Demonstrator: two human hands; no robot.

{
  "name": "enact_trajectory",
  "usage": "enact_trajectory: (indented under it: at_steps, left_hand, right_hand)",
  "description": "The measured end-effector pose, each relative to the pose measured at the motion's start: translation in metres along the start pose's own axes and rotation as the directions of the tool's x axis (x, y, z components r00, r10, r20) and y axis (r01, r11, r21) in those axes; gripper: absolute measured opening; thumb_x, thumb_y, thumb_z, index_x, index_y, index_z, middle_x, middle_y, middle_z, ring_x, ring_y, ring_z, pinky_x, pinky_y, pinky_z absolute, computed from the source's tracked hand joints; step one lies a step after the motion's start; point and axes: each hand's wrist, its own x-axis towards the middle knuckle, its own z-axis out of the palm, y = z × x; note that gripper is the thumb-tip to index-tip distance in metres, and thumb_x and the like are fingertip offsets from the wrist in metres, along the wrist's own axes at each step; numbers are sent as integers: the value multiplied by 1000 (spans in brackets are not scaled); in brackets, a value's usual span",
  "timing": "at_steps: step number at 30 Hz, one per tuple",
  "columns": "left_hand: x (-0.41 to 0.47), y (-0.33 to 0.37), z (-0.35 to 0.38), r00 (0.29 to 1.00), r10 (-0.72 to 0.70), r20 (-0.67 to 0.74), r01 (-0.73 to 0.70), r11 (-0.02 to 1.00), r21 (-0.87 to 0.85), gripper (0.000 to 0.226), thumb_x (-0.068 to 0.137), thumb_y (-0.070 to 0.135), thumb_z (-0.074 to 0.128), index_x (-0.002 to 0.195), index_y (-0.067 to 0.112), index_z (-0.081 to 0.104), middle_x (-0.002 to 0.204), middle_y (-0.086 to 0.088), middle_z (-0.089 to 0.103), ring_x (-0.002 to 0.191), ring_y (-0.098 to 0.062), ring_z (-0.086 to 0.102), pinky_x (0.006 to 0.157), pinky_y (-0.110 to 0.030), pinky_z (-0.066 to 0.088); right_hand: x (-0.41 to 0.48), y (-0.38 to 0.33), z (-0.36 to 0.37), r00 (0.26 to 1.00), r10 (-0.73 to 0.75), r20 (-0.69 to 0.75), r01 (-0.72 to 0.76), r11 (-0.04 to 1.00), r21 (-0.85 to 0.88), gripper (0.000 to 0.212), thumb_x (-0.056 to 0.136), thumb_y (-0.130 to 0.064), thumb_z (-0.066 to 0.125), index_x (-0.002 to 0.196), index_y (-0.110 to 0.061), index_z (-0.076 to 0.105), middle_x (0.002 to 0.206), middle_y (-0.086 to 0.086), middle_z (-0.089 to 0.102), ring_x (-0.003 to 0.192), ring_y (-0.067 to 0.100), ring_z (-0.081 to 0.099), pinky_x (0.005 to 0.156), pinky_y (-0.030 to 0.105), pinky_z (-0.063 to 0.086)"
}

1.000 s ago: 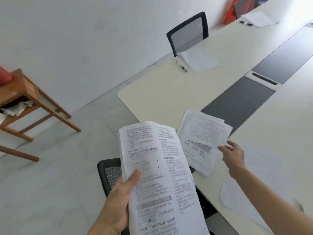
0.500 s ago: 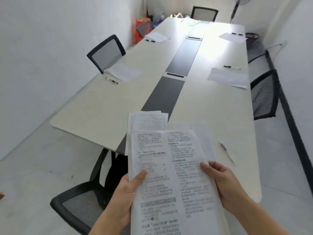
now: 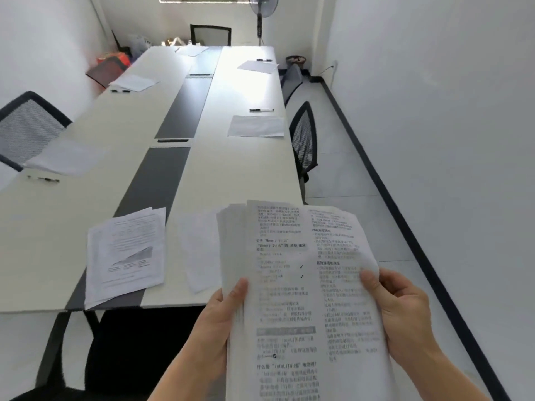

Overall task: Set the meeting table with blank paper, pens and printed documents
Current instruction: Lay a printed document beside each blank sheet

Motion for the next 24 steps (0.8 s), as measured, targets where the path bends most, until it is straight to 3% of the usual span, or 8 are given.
enact_trajectory:
  at_steps: [6,9,13,17,21,24]
  left_hand:
    - [34,-49,96,991,-45,126,33,994,100,81,53,42,90,120,4,65,122,-25,65,108,-43,64,84,-53,57]
    - [49,-68,129,980,-89,176,66,989,136,78,53,41,90,118,5,67,121,-24,65,107,-42,65,82,-51,58]
    - [75,-77,166,969,-123,215,78,976,204,75,51,42,91,113,5,70,116,-24,68,98,-40,69,75,-48,59]
    - [113,-76,196,958,-154,243,91,963,252,75,50,42,91,111,3,70,112,-26,69,92,-41,70,80,-54,57]
    - [165,-71,225,941,-194,278,104,945,309,77,53,39,91,113,-2,66,105,-28,70,89,-41,70,78,-52,57]
    - [211,-56,246,928,-192,318,84,942,326,75,52,38,91,112,-1,68,103,-26,71,86,-39,71,70,-46,59]
  right_hand:
    - [31,-23,-116,999,21,-47,-19,999,38,19,77,-19,70,88,-3,71,91,16,76,79,32,75,63,37,63]
    - [42,-27,-160,993,119,-24,-116,985,124,24,78,-19,66,94,-1,69,98,17,76,83,30,75,64,36,63]
    - [60,-27,-197,953,299,46,-298,899,321,29,92,-18,55,113,0,64,112,19,72,98,34,72,76,47,62]
    - [84,-24,-212,913,393,108,-402,821,405,39,100,-25,38,123,-4,62,119,17,70,104,35,70,78,48,61]
    - [128,-26,-222,888,437,141,-457,806,376,42,97,-25,47,130,-1,56,126,21,65,114,40,64,87,51,56]
    - [175,-43,-222,914,390,112,-403,840,364,46,91,-18,56,133,2,51,127,23,64,115,44,61,89,54,55]
